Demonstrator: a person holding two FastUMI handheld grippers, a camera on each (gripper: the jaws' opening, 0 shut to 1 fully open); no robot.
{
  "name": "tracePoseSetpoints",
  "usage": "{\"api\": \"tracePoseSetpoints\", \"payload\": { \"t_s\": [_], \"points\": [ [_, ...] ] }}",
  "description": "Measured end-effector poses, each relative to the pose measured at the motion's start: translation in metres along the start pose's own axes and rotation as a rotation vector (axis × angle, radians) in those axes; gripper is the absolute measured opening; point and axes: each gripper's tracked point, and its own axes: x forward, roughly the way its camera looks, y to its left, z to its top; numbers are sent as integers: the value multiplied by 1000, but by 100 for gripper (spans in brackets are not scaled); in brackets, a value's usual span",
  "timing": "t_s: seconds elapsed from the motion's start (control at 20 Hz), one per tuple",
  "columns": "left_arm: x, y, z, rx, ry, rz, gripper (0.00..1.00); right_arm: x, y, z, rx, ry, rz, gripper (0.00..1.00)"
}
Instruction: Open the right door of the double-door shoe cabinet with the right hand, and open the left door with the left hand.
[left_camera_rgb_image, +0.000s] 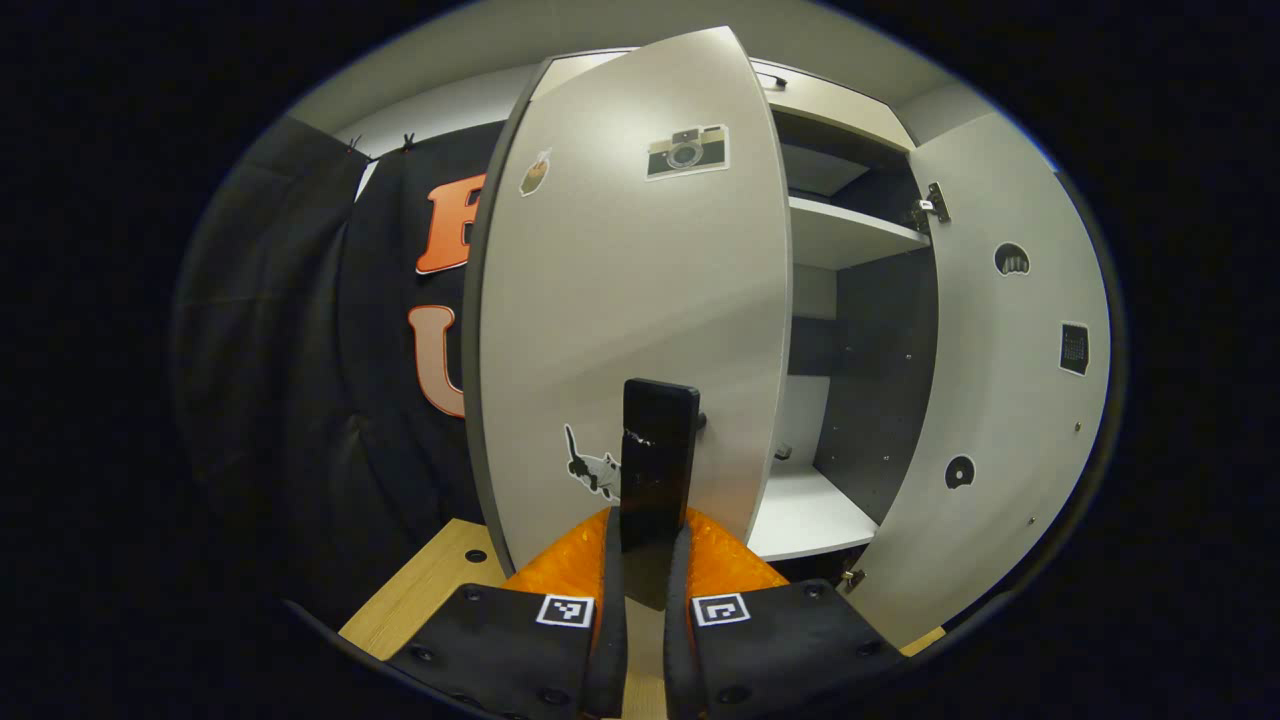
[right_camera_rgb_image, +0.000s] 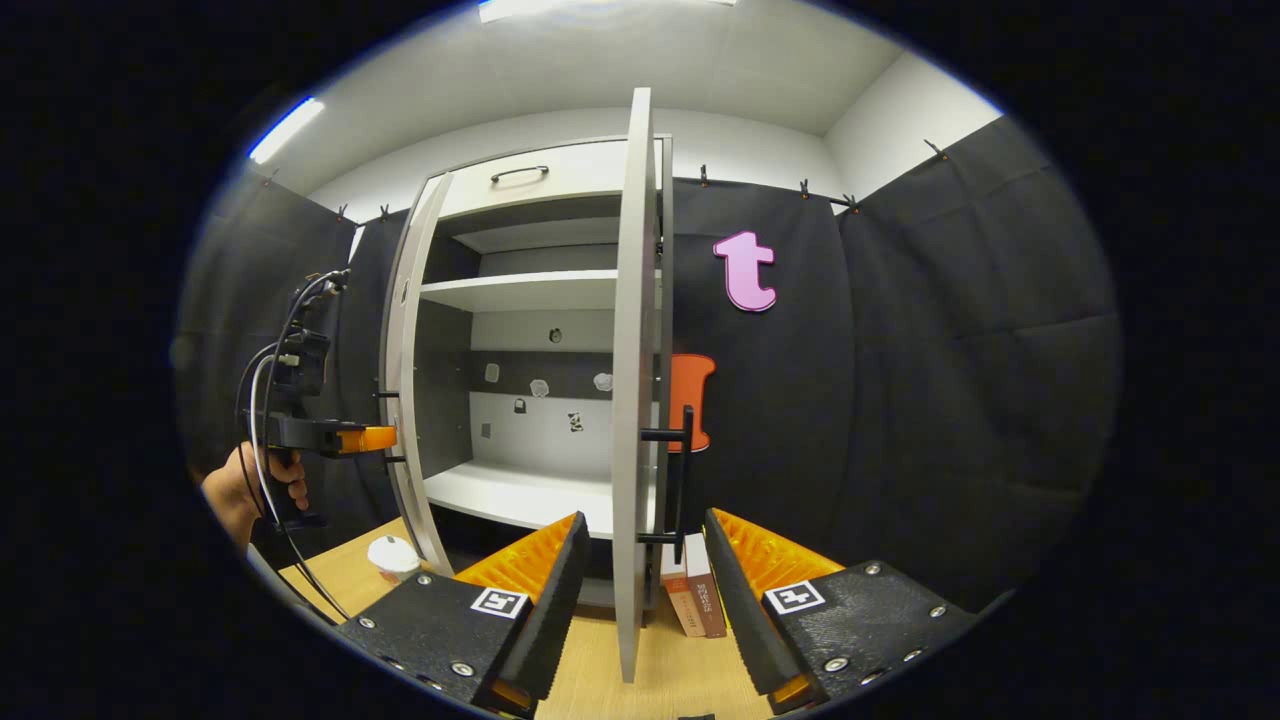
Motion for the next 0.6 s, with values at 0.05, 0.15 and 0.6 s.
{"api": "tracePoseSetpoints", "payload": {
  "t_s": [0.05, 0.15, 0.6],
  "points": [
    [-8, 9, -1, -17, 2, 6, 22, 0, 5, 0, -4, -3, 15, 71],
    [-22, 23, -1, -23, 1, 29, 22, 6, 16, 4, 5, -13, 38, 72],
    [-55, 105, 6, 22, -26, 157, 12, 35, 48, 6, 33, -21, 97, 71]
  ]
}}
